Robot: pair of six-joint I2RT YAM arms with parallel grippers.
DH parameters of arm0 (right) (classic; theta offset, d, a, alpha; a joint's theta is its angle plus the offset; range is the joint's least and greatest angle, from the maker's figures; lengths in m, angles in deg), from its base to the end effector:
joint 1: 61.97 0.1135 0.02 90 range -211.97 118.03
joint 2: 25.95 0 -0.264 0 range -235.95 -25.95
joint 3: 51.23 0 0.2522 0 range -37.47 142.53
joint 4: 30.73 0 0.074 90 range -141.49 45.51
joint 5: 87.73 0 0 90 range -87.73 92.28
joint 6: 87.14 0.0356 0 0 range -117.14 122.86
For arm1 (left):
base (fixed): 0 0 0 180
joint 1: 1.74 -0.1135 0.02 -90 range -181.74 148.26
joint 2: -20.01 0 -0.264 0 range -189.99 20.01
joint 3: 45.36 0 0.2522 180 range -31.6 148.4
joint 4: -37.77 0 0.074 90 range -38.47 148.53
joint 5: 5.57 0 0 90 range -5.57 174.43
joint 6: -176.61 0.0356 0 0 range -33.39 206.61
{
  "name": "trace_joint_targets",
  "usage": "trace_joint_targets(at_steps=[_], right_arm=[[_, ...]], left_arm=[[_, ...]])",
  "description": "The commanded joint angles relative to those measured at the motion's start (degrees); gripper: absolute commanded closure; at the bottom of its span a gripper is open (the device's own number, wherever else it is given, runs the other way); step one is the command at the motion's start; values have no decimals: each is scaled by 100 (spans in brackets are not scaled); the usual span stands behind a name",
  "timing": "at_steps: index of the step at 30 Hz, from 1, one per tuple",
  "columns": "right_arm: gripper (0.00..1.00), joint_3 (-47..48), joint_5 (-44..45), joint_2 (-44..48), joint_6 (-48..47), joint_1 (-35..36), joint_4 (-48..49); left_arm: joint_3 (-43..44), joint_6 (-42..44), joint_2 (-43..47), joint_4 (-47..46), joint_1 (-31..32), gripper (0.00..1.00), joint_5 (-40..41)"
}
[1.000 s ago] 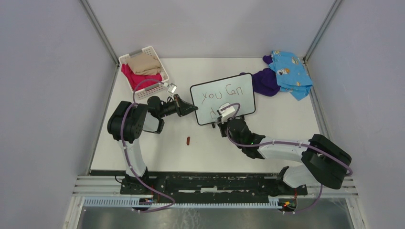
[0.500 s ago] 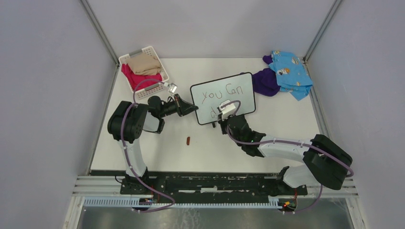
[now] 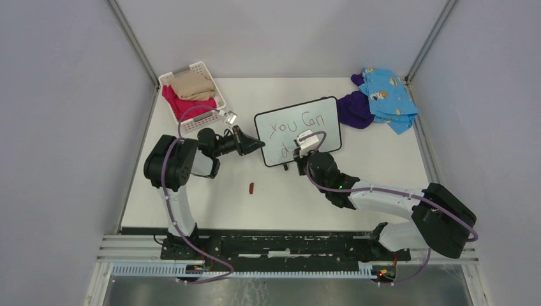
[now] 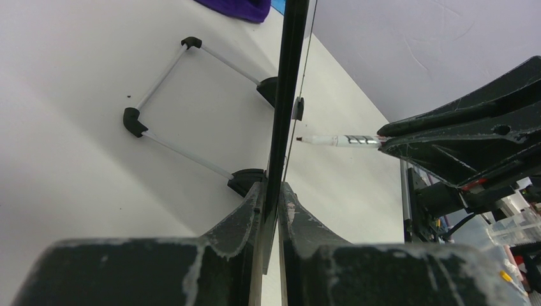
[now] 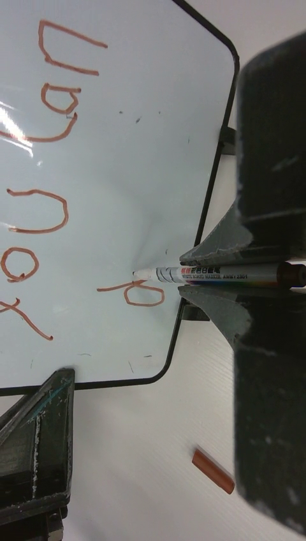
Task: Write a sentence on the whiteboard
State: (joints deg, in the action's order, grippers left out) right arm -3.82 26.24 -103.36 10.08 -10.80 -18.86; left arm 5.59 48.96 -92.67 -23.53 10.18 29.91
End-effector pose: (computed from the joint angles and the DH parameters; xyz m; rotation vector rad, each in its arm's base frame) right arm 0.1882 0.2107 0.2119 -0.4281 1.8210 0.3111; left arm 0.3227 -0.0977 0.1343 0.4339 1.7122 -1.3900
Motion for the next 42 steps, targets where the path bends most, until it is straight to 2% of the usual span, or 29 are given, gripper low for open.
trace_joint_targets(at_steps=[1, 21, 42], right_arm=[[100, -246, 53, 530, -71, -69, 311], [100, 86, -173, 151, 12, -143, 342], [100, -393, -43, 176, 69, -148, 242]], left_arm=[[-7, 302, -92, 594, 82, 88, -5], [14, 354, -73, 686, 82, 88, -4], [8, 363, -80, 704, 82, 88, -6]])
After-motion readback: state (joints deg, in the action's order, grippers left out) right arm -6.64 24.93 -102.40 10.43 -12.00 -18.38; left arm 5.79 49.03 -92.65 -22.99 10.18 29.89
